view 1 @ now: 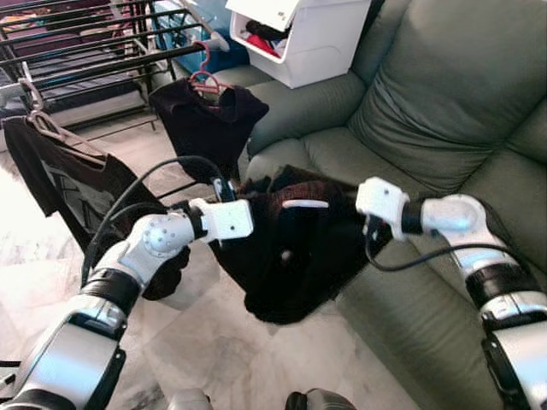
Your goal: Hang hanger
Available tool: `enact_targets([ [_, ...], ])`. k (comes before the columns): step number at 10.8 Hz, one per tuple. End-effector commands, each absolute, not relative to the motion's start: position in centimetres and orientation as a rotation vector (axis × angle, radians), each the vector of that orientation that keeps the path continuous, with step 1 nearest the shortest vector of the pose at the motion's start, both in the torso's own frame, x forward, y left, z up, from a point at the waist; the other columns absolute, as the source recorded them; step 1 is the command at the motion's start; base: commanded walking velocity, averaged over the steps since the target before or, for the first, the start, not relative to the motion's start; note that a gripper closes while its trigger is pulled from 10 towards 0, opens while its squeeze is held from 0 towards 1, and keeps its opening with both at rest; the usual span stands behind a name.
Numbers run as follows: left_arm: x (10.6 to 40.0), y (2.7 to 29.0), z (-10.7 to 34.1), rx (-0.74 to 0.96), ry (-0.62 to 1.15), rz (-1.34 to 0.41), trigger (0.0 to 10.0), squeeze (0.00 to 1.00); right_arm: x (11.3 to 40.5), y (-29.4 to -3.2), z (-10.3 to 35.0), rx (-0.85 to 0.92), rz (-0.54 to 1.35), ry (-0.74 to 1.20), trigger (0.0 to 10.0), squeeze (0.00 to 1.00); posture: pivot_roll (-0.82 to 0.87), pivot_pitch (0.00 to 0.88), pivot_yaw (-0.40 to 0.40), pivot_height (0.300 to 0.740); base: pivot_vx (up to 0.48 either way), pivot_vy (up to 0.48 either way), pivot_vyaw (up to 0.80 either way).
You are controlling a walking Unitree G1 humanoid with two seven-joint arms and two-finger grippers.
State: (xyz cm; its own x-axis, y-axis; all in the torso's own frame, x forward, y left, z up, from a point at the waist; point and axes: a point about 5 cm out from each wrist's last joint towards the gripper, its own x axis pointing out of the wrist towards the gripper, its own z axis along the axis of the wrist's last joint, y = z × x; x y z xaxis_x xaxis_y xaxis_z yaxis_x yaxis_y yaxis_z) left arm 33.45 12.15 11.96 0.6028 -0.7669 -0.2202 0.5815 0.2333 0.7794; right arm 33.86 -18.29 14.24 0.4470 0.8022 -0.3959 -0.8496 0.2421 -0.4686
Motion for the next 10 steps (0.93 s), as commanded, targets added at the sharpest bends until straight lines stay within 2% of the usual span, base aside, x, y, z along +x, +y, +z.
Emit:
enact_targets([
  [1, 34.1, 11.7, 13.5, 0.966, -0.298, -0.904, 0.0, 0.0, 34.0, -17.8, 14.9, -0.708, 1.154, 0.054, 0.0, 0.0, -0.11, 0.0, -0.036, 0.74, 0.0, 0.0, 0.0],
  [8, 34.4, 12.0, 13.0, 0.98, -0.283, -0.885, 0.0, 0.0, 33.1, -17.8, 13.9, -0.718, 1.246, 0.152, 0.0, 0.0, -0.11, 0.0, -0.035, 0.74, 0.0, 0.0, 0.0],
  [9, 34.4, 12.0, 12.9, 0.977, -0.282, -0.882, 0.0, 0.0, 33.4, -17.7, 13.9, -0.719, 1.178, 0.138, 10.0, 0.0, -0.11, 0.0, -0.035, 0.74, 0.0, 0.0, 0.0],
  [10, 34.4, 12.0, 12.9, 0.977, -0.279, -0.882, 0.0, 0.0, 33.3, -17.5, 13.9, -0.692, 1.188, 0.143, 10.0, 1.0, -0.11, 0.0, -0.036, 0.74, 0.0, 0.0, 0.0],
])
